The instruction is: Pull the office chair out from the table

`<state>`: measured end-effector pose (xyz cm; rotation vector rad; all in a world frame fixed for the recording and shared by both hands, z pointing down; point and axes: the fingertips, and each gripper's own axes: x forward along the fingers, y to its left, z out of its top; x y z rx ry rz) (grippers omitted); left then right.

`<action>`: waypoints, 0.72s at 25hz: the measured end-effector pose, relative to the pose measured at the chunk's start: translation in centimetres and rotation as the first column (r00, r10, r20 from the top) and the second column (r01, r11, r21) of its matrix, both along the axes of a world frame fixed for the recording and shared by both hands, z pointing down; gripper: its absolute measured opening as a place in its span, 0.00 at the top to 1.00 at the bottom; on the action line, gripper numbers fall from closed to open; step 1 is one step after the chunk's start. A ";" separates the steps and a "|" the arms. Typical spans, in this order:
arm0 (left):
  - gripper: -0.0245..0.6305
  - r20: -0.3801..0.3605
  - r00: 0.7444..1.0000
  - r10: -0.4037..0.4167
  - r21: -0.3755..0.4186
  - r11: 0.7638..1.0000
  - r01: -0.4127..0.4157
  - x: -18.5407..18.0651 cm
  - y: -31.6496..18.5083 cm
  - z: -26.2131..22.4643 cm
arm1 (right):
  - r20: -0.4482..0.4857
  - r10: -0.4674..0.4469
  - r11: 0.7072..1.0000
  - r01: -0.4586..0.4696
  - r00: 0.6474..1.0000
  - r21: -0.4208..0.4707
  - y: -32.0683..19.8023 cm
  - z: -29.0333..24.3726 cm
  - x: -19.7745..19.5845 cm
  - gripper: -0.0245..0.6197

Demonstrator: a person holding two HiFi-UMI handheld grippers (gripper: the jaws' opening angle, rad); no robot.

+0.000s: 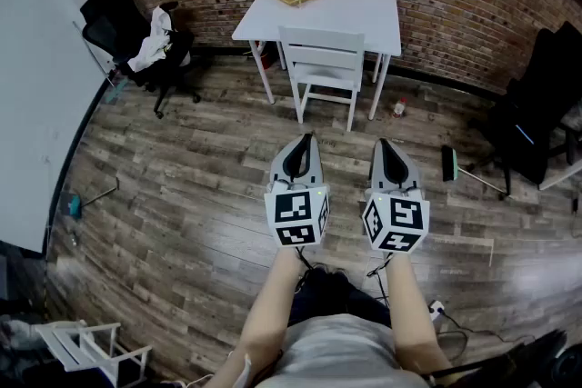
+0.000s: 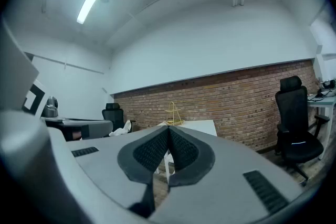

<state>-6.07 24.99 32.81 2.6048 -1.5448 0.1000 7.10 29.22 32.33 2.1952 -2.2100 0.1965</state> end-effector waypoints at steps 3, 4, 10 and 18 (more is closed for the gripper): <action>0.94 0.002 1.000 0.000 0.003 1.000 0.000 0.0 0.2 -0.1 | -0.021 0.000 1.000 0.000 1.000 -0.001 0.3 0.0 -0.2 0.94; 0.94 0.003 1.000 0.000 0.004 1.000 0.000 -0.1 0.2 -0.1 | -0.022 0.000 1.000 0.000 1.000 0.000 0.3 -0.1 -0.3 0.94; 0.94 0.015 1.000 0.002 0.017 1.000 -0.002 -0.2 0.5 -0.4 | -0.017 -0.002 1.000 0.002 1.000 0.003 0.6 -0.3 -0.6 0.94; 0.94 0.011 1.000 0.001 0.012 1.000 -0.002 -0.1 0.3 -0.1 | 0.006 -0.002 1.000 0.001 1.000 0.014 0.4 -0.1 -0.4 0.94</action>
